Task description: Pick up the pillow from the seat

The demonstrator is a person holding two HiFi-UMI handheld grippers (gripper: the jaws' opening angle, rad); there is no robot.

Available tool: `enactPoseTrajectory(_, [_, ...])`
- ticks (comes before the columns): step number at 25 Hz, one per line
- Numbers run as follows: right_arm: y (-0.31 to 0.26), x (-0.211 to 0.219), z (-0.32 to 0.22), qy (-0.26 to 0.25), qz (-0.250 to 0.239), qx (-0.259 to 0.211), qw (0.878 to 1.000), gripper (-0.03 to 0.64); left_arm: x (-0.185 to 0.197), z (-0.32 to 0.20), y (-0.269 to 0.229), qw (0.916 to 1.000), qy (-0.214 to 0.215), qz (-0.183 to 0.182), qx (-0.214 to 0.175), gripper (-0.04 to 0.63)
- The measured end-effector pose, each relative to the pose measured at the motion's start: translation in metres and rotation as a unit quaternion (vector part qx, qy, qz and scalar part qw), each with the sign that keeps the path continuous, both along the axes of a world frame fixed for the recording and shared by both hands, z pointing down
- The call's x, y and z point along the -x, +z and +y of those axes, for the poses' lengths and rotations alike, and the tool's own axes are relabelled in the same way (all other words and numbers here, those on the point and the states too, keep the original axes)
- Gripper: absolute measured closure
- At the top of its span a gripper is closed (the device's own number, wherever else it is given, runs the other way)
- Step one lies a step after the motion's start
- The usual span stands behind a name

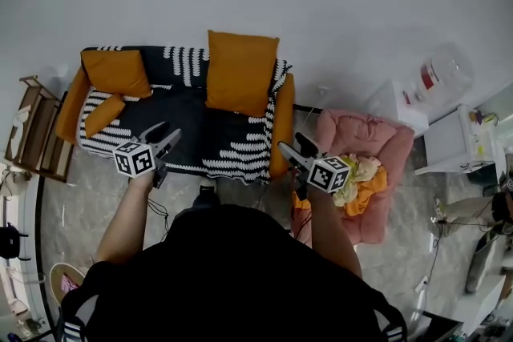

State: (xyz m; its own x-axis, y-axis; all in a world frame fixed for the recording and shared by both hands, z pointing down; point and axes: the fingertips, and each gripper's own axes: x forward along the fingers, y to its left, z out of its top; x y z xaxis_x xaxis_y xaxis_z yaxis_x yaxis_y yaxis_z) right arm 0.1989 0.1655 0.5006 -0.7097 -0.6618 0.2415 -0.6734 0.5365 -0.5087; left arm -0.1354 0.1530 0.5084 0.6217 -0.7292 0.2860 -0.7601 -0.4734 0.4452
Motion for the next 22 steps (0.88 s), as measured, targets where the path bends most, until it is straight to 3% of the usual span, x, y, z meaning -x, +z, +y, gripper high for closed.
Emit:
enactPoseTrajectory(9, [0.014,-0.003,-0.005,0.012,0.004,0.02,1.0,0.25,-0.017,-0.022,0.014,0.9993,0.02,0.029,0.012,0.353])
enactPoseTrajectory(22, [0.025,0.014,-0.064,0.053,0.01,0.037,0.998,0.25,0.005,-0.074,0.03,0.9991,0.037,0.0,0.019,0.353])
